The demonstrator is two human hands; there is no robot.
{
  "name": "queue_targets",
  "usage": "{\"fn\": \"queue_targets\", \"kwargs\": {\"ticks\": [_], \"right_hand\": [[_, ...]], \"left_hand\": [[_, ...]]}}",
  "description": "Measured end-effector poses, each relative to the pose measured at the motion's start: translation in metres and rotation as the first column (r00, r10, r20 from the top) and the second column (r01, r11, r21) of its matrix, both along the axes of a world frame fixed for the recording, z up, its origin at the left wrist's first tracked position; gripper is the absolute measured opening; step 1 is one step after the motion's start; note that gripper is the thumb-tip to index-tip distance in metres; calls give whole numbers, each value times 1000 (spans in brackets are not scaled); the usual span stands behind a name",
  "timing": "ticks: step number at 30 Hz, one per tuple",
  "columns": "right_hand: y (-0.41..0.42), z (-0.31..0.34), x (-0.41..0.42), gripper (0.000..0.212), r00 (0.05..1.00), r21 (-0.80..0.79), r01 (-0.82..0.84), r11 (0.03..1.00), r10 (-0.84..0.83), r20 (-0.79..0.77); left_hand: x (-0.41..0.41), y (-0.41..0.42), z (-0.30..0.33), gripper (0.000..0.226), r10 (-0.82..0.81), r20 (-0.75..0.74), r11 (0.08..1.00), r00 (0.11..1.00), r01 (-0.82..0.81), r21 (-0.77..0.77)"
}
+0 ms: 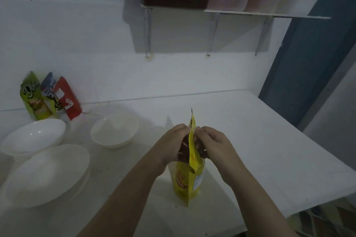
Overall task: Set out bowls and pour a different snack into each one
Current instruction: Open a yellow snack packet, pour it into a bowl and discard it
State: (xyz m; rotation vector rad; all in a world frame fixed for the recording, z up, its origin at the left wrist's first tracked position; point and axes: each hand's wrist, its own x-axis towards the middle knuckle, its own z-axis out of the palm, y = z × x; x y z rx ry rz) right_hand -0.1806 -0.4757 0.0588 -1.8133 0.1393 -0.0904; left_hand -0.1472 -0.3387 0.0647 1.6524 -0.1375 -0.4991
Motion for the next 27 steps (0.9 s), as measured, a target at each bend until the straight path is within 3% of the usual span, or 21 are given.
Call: {"fn": "queue_targets", "kwargs": {"ticks": [6,11,20,27], "right_hand": [[1,2,5,41,996,66,-61,996,65,-58],[7,3,9,41,994,-44,-93,995,90,-64],[8,11,12,39,990,-161,-142,977,135,-52],[11,17,10,36,983,-267,-176,947,181,-7]], "left_hand": [[-2,8,3,19,-87,59,996,994,86,10],[-2,9,1,32,-50,79,999,996,50,5],[2,11,9,36,-40,113,998,993,35,47],[13,13,9,30,-68,146,971,987,32,235]]}}
